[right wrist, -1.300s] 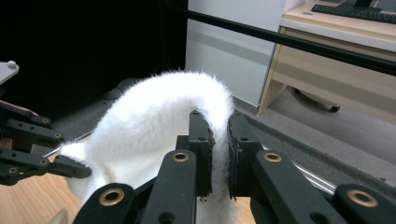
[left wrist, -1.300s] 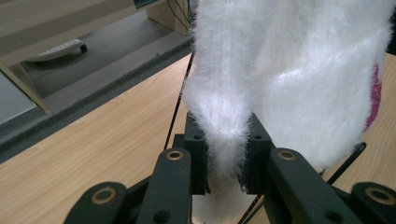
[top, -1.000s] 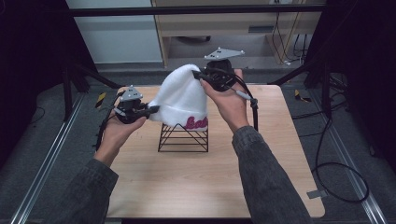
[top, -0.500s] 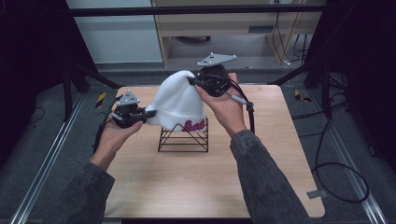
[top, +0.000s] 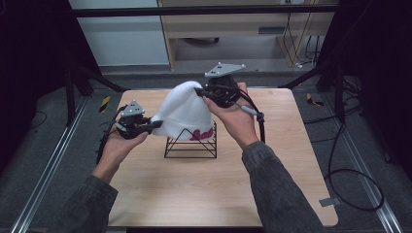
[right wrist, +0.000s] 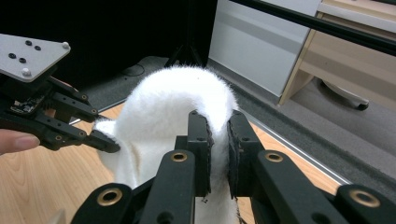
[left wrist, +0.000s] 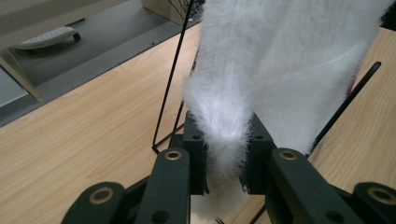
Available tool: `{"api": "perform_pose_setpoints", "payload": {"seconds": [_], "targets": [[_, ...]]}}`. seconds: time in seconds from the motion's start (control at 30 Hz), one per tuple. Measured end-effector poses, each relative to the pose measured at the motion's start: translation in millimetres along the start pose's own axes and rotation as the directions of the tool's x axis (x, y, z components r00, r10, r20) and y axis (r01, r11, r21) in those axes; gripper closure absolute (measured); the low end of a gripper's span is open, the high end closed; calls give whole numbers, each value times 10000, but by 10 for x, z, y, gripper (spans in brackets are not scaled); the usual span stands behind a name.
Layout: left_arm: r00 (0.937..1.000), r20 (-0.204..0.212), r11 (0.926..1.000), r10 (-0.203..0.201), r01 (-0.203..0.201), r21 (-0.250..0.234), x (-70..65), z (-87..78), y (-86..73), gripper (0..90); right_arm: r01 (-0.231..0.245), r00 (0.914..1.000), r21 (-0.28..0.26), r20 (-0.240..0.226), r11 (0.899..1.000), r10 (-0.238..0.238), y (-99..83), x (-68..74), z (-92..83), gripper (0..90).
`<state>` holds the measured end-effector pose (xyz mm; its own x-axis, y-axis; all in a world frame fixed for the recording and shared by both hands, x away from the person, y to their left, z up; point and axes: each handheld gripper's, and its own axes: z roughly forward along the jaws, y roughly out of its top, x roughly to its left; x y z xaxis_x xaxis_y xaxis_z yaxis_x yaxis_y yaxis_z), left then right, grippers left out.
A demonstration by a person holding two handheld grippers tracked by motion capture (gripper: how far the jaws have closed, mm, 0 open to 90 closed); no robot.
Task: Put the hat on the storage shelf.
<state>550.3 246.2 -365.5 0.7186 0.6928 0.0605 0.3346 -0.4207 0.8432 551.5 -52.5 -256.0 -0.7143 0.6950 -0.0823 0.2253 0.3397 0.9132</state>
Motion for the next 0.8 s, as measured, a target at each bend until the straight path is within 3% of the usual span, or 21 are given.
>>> {"api": "perform_pose_setpoints", "payload": {"seconds": [0.8], "targets": [[9998, 162, 9998, -87, 84, 161, -33, 65, -96, 751, -7, 9999, 201, -136, 9998, 10, -88, 45, 5, 811]]}}
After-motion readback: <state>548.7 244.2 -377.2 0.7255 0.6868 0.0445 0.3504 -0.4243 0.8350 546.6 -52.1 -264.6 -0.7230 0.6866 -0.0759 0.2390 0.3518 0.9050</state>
